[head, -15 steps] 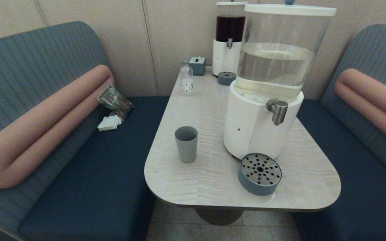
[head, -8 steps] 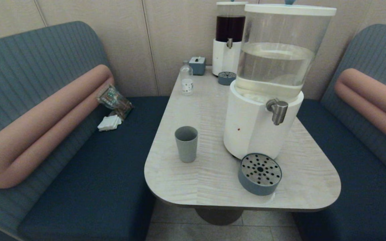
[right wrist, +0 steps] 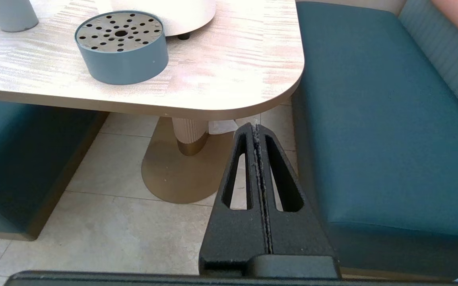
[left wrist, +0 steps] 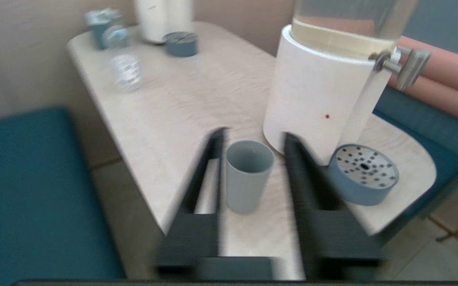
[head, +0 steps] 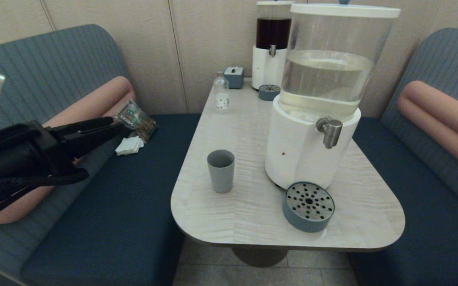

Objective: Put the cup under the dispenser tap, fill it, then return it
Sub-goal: Pick up the cup

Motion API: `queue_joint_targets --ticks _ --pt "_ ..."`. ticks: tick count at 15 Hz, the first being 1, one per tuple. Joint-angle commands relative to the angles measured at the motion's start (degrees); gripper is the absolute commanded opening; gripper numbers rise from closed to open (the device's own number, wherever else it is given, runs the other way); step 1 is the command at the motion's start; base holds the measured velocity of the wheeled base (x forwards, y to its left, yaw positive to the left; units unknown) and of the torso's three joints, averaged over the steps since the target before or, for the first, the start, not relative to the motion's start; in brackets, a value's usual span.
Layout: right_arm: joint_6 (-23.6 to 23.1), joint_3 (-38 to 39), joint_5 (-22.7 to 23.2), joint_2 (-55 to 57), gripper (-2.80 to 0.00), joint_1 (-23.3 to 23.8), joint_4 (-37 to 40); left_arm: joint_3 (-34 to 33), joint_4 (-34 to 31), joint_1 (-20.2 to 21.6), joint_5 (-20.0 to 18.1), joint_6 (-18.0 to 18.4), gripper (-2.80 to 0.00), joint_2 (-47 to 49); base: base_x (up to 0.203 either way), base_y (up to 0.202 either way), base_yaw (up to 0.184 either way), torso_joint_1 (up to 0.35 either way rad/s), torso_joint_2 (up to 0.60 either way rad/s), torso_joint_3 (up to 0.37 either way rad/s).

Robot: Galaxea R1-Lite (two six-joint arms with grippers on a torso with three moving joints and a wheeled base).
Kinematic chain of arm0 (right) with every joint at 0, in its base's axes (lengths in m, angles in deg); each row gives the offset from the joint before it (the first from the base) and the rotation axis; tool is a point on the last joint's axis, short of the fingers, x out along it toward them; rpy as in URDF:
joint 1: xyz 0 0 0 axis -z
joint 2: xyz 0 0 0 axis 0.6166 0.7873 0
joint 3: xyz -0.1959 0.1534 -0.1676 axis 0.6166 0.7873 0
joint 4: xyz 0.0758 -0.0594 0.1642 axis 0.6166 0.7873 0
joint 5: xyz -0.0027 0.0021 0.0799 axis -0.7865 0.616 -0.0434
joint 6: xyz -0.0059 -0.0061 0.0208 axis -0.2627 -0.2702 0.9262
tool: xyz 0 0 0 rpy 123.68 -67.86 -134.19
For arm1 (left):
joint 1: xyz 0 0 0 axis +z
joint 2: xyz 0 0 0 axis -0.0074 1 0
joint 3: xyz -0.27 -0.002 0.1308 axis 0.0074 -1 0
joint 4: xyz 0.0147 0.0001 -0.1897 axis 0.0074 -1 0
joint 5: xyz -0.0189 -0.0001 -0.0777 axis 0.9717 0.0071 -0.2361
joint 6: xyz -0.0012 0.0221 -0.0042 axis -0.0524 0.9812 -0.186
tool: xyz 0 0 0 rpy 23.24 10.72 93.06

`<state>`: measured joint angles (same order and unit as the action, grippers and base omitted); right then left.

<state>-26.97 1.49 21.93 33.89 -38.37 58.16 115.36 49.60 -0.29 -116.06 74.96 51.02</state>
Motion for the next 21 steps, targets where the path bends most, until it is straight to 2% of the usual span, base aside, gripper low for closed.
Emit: queue_joint_targets --ticks 1,2,4,7,9,11,16,21 --pt "0.0 0.0 0.0 0.0 -2.8 0.0 0.0 -1.1 16.5 2.5 -6.0 -0.1 0.0 15.2 0.0 0.0 0.0 0.0 0.0 0.0" --pt "0.0 0.0 0.0 0.0 -2.8 0.0 0.0 -1.5 23.4 3.3 -9.2 -0.3 0.0 19.6 0.0 0.0 0.0 0.0 0.0 0.0" --pt "0.0 0.0 0.0 0.1 -2.8 0.0 0.0 -2.4 29.3 4.2 -15.6 1.9 0.0 28.0 0.0 0.0 0.0 0.0 0.0 0.0" --pt "0.0 0.0 0.0 0.1 -2.8 0.0 0.0 -2.3 32.3 4.9 -24.7 9.2 0.0 37.1 0.0 0.0 0.0 0.0 0.0 0.0" --pt "0.0 0.0 0.0 0.1 -2.8 0.0 0.0 -1.7 32.7 5.0 -28.4 10.6 0.0 40.8 0.0 0.0 0.0 0.0 0.0 0.0" --pt "0.0 0.0 0.0 0.1 -2.8 0.0 0.0 1.1 32.8 5.1 -29.8 11.4 0.0 43.9 0.0 0.0 0.0 0.0 0.0 0.0" --pt "0.0 0.0 0.0 0.1 -2.8 0.0 0.0 8.6 32.8 4.5 -30.6 11.0 0.0 49.9 0.0 0.0 0.0 0.0 0.0 0.0" --pt "0.0 0.0 0.0 0.1 -2.8 0.0 0.0 12.0 32.8 -1.0 -30.1 10.0 0.0 55.2 0.0 0.0 0.0 0.0 0.0 0.0"
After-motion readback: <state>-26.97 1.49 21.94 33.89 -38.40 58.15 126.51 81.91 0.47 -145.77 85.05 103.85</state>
